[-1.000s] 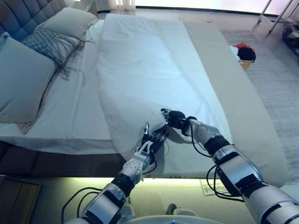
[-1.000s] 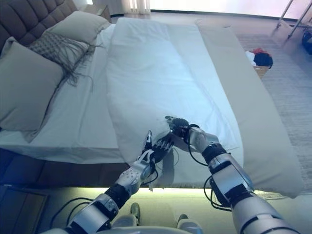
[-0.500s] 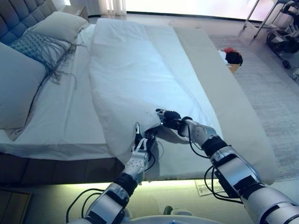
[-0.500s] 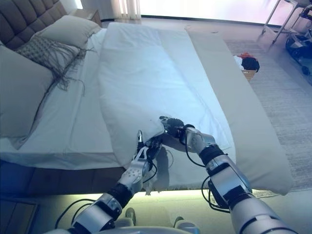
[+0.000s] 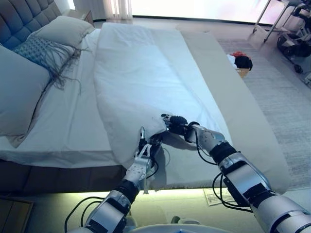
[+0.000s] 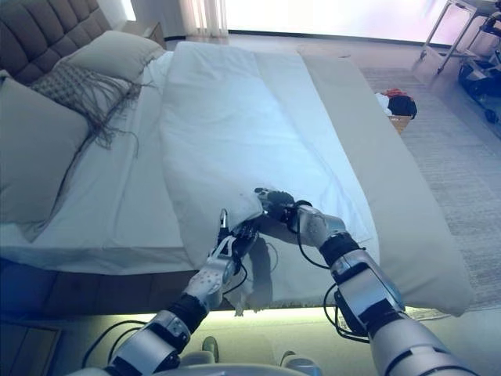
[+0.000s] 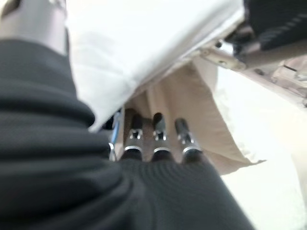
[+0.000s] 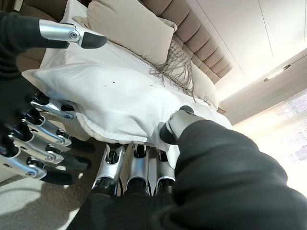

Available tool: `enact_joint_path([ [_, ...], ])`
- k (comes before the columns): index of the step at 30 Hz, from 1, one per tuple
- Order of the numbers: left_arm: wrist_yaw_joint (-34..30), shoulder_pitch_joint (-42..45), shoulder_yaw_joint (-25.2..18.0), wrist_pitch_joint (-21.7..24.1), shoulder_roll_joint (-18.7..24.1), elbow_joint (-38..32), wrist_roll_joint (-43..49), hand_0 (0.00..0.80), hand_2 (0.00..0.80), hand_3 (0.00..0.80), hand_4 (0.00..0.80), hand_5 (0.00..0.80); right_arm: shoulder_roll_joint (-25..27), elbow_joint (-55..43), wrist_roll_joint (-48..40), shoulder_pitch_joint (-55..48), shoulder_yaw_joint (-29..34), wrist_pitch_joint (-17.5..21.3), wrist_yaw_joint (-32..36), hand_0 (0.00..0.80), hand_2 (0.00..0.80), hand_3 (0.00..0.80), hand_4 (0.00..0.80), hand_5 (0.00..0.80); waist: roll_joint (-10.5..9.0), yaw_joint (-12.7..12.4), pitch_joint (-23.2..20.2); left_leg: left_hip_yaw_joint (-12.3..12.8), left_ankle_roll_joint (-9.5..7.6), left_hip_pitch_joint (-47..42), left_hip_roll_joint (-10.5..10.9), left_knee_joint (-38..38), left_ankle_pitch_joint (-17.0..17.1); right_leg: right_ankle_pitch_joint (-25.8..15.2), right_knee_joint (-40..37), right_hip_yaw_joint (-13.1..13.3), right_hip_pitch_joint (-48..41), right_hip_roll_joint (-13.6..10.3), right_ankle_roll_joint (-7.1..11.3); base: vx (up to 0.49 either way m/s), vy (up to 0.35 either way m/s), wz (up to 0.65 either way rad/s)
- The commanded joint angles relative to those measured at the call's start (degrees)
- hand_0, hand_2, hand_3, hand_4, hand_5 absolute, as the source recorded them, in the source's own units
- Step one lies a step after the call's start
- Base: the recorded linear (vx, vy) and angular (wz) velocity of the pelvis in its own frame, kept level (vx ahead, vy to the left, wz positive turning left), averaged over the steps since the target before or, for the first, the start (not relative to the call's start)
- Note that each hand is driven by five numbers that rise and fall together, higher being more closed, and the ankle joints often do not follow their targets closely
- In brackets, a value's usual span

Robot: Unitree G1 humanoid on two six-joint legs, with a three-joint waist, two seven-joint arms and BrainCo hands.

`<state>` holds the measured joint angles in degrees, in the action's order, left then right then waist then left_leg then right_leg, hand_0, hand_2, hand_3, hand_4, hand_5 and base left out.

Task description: Make the bed neatly

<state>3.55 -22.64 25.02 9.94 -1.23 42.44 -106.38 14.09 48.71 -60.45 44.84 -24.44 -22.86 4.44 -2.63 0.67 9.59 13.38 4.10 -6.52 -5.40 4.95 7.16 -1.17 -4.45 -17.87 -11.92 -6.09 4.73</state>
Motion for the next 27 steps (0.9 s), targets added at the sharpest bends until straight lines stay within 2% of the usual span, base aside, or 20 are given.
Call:
enact_joint_path([
  [1,-3.87,-6.01,0.04,-1.15,-2.50,4.39,5.14,0.000,0.000,0.000,0.000,0.000,1.64,-2.74,-3.82,3.29,0.43,1.82,1.98,0.800,0.800,0.800,0.800,0.800,-1.54,-0.76,-3.83,1.58,1.92,-6.15,-0.21,-1.48,-8.19,-2.59,-0.55,0.33,2.03,0.48,2.58,0.036,-0.002,-0.02],
  [7,-4.62,-7.23,1.36,-1.82,-3.42,4.05,5.87,0.000,0.000,0.000,0.000,0.000,0.39,-2.25,-3.23,3.39,-0.62,1.59,2.56,0.800,0.800,0.800,0.800,0.800,-1.63,-0.19,-4.23,2.06,1.69,-6.24,-0.21,-2.13,-8.56,-2.58,-0.55,1.16,2.03,0.64,2.50,0.023,-0.001,-0.04],
  [12,-3.69,-9.25,2.13,0.03,-4.54,4.18,5.77,0.000,0.000,0.000,0.000,0.000,-0.76,-0.66,-2.46,4.34,-1.30,0.91,3.58,0.800,0.800,0.800,0.800,0.800,-1.58,0.34,-4.60,2.44,1.50,-6.33,-0.16,-2.76,-8.90,-2.53,-0.55,1.99,1.93,0.82,2.37,0.027,0.005,-0.08],
  [13,-3.51,-9.50,2.11,0.65,-4.67,4.21,5.85,0.668,0.668,0.668,0.668,0.668,-0.92,-0.49,-2.27,4.48,-1.35,0.77,3.75,0.800,0.800,0.800,0.800,0.800,-1.59,0.44,-4.61,2.50,1.49,-6.31,-0.16,-2.90,-8.99,-2.51,-0.55,2.12,1.93,0.83,2.35,0.019,0.008,-0.12],
  [14,-3.29,-9.86,2.00,1.55,-4.81,4.15,6.05,0.800,0.800,0.800,0.800,0.800,-1.20,-0.29,-2.08,4.60,-1.53,0.64,3.91,0.800,0.800,0.800,0.800,0.800,-1.58,0.54,-4.71,2.61,1.46,-6.31,-0.14,-3.08,-9.07,-2.50,-0.55,2.24,1.92,0.82,2.33,0.021,0.008,-0.11],
  [21,-1.49,-11.48,1.19,4.91,-4.95,4.14,7.52,0.800,0.800,0.800,0.800,0.800,-1.42,0.79,-0.58,4.89,-2.18,-0.20,4.50,0.800,0.800,0.800,0.800,0.800,-1.54,0.87,-5.11,2.61,1.30,-6.34,0.01,-3.57,-9.40,-2.40,-0.55,2.73,1.76,0.75,2.29,0.007,0.003,-0.02],
  [22,-0.94,-11.50,0.89,5.42,-4.87,4.13,8.07,0.800,0.800,0.800,0.800,0.800,-1.33,0.85,-0.32,4.83,-2.17,-0.55,4.32,0.744,0.744,0.744,0.744,0.744,-1.52,0.87,-5.21,2.58,1.29,-6.39,0.01,-3.51,-9.38,-2.38,-0.55,2.72,1.72,0.72,2.30,0.000,0.000,0.00],
  [23,-0.52,-11.52,0.67,5.79,-4.73,4.08,8.26,0.800,0.800,0.800,0.800,0.800,-1.20,0.94,-0.18,4.81,-2.18,-0.81,4.06,0.411,0.411,0.411,0.411,0.411,-1.47,0.89,-5.28,2.55,1.27,-6.43,0.05,-3.44,-9.35,-2.37,-0.55,2.70,1.71,0.70,2.30,0.000,0.000,0.00],
  [24,-0.06,-11.58,0.40,6.20,-4.48,3.98,8.49,0.800,0.800,0.800,0.800,0.800,-0.99,1.04,0.23,4.81,-2.15,-1.28,3.71,0.000,0.000,0.000,0.000,0.000,-1.43,0.90,-5.35,2.47,1.24,-6.47,0.09,-3.34,-9.32,-2.37,-0.55,2.69,1.69,0.68,2.31,0.000,0.000,0.00],
  [27,0.53,-11.62,-0.43,6.83,-3.79,3.88,9.17,0.800,0.800,0.800,0.800,0.800,-0.39,1.61,0.85,4.56,-2.08,-1.91,3.63,0.000,0.000,0.000,0.000,0.000,-1.35,0.79,-5.40,2.11,1.17,-6.47,0.26,-3.23,-9.25,-2.45,-0.55,2.51,1.58,0.54,2.33,-0.026,0.017,0.00],
])
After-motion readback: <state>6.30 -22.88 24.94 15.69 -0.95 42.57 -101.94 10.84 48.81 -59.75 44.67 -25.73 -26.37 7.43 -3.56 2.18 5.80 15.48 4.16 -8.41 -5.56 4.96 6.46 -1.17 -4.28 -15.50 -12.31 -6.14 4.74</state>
